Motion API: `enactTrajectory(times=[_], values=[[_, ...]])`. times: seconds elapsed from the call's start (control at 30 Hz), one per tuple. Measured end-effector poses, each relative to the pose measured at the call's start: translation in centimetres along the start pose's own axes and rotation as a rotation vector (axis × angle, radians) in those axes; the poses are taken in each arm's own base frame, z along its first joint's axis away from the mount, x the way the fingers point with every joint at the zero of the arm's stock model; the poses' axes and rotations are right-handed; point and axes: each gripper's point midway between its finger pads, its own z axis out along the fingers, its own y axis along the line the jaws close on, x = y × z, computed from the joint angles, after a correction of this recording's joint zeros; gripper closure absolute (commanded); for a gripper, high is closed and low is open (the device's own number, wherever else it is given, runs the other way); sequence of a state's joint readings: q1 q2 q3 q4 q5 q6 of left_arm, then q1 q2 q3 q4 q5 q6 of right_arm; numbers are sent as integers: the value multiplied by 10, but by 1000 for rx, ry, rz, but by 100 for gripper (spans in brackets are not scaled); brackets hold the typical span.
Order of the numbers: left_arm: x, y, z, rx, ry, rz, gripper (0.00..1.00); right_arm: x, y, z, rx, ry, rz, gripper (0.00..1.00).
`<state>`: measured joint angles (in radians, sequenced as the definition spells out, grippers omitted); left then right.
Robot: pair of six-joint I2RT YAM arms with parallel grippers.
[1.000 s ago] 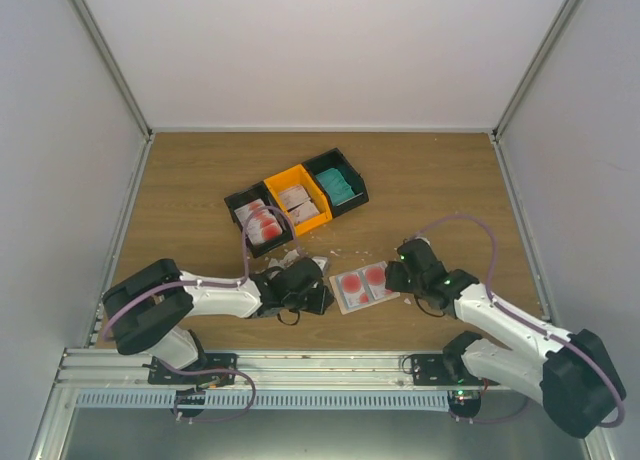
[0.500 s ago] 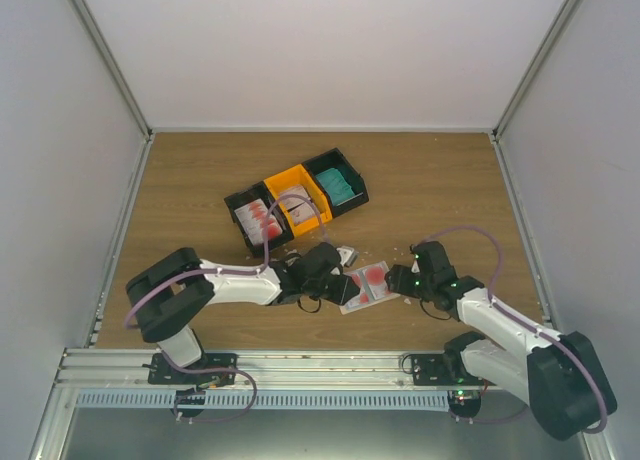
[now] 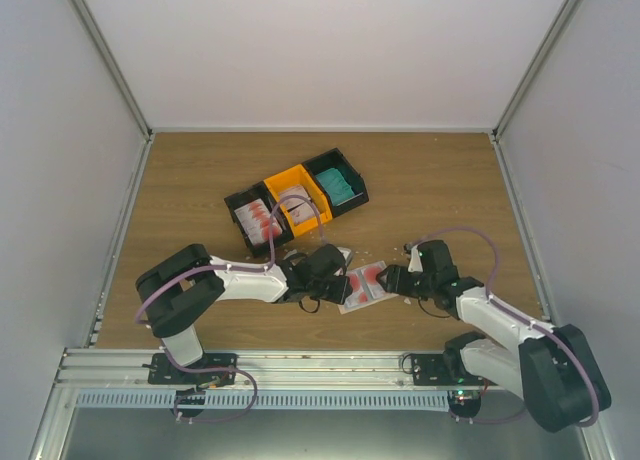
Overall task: Put the credit cards into the card holder
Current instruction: Close the card holder at the center of the board.
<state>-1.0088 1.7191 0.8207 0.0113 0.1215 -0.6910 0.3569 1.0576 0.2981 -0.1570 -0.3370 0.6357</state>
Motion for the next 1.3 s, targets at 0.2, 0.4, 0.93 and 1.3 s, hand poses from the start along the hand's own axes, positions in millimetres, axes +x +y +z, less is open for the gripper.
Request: enactTrajectory(times=[0.2,0.4,0.93,1.3], values=[[0,1,1,-2,-3,-15,84,7,11,-1,-70,36,-1,39],[1,2,2,4,-11,-23,84,3,35,-15,-182,16,-34,40],[0,1,2,16,-19,-32,84,10,82,-28,-453,88,-89,42],[11,15,-19,-28,-24,-63,84,24,95,-20,-546,165,-91,48]])
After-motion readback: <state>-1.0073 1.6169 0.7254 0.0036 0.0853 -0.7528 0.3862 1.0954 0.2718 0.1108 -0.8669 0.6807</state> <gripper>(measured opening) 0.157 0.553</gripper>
